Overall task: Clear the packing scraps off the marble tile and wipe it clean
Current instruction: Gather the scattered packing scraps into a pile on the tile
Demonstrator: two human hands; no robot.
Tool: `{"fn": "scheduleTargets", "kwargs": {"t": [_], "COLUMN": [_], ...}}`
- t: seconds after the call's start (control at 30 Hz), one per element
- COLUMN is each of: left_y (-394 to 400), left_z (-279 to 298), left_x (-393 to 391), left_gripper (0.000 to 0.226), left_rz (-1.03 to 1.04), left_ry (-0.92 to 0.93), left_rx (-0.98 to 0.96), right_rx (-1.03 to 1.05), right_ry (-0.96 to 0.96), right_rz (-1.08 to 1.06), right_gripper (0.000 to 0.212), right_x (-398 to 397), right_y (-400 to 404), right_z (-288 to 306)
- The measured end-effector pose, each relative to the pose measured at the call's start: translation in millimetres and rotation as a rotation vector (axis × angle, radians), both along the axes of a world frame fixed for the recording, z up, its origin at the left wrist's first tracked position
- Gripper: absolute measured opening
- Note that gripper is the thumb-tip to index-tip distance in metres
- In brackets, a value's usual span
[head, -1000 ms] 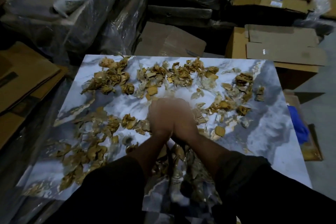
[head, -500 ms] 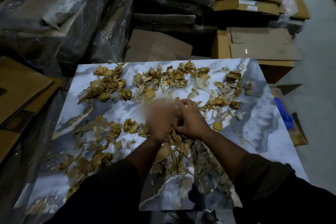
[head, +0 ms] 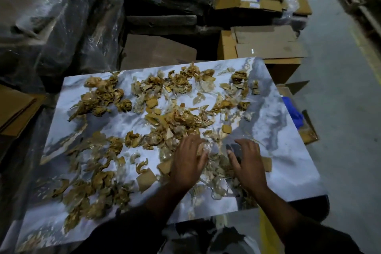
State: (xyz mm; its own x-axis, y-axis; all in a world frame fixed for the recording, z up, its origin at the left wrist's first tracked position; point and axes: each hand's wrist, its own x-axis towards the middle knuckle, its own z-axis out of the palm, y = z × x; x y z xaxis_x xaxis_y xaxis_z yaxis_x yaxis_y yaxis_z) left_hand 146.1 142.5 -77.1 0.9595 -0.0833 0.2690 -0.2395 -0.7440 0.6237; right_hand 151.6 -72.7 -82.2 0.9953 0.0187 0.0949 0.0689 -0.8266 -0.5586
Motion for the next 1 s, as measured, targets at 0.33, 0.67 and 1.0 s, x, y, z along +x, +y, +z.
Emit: {"fn": "scheduleTargets", "kwargs": {"t": [0.33,0.67,1.0], "left_y": [-53,-45,-49], "left_z": [-42,-29,-41], "left_x": [-57,-33,-34], "left_gripper": [0.082,0.063,0.064], "left_rz": [-0.144,0.094,0.125], "left_ry": [0.014,-0.017,0.050], "left_rx": [0.214,0.226,0.155], "right_rx": [-0.037,0.012,-0.103], "right_ry": [0.168,0.033,-0.017], "right_rz": [-0.105,0.267,0.275], "right_gripper": [0.054,0.105,0.090], "right_x": [-21,-59,-28], "right_y": [-43,-28,11], "right_z": [-29,-41,-45]}}
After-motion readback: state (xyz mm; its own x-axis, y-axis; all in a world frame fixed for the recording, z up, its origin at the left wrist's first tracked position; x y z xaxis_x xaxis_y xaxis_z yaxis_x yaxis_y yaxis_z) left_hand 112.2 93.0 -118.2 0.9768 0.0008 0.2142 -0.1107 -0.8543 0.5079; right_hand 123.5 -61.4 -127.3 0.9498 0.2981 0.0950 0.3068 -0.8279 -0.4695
